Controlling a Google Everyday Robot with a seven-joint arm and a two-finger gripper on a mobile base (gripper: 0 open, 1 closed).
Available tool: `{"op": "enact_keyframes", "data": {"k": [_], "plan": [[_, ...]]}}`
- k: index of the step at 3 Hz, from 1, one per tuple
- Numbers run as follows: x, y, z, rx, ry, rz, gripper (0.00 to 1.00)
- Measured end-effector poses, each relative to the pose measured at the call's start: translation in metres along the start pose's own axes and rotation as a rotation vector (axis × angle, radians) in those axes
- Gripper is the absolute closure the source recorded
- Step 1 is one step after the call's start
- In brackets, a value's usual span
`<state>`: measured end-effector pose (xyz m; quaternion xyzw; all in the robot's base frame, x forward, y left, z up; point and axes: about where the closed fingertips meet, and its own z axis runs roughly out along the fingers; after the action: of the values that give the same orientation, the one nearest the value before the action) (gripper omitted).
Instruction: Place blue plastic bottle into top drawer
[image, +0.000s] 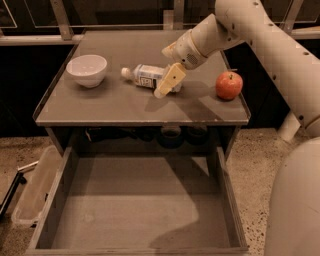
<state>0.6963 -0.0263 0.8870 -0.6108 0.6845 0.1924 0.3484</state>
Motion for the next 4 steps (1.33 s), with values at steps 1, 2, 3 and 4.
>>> {"op": "enact_keyframes", "data": {"k": [1,2,3,4], "plan": [[0.018,-0.006,0.01,0.003,0.025,0.019,0.0],[0.034,-0.009,0.016,0.015,0.069,0.033,0.0],[0.043,-0.015,0.017,0.04,0.111,0.059,0.0],[0.043,-0.015,0.017,0.04,0.111,0.059,0.19]]}}
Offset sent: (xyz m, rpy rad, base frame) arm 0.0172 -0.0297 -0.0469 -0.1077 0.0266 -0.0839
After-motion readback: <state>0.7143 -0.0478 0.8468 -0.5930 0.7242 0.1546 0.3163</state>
